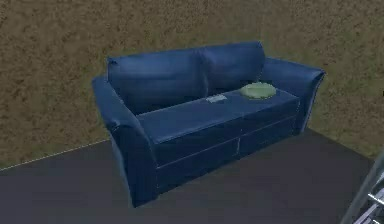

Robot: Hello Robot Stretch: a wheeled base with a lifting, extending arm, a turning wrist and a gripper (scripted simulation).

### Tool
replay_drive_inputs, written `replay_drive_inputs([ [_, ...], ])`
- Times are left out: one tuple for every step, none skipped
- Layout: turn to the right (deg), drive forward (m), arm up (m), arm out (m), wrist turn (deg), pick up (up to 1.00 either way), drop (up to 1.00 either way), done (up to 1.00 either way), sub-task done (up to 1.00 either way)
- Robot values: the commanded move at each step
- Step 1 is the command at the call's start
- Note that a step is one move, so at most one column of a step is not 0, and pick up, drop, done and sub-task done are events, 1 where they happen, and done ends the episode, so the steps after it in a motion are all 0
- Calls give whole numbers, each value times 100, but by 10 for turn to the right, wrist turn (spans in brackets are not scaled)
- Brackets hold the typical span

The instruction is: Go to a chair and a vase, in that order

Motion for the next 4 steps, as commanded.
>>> replay_drive_inputs([
  [-450, 0, 0, 0, 0, 0, 0, 0, 0],
  [-450, 0, 0, 0, 0, 0, 0, 0, 0],
  [-450, 0, 0, 0, 0, 0, 0, 0, 0],
  [-150, 0, 0, 0, 0, 0, 0, 0, 0],
])
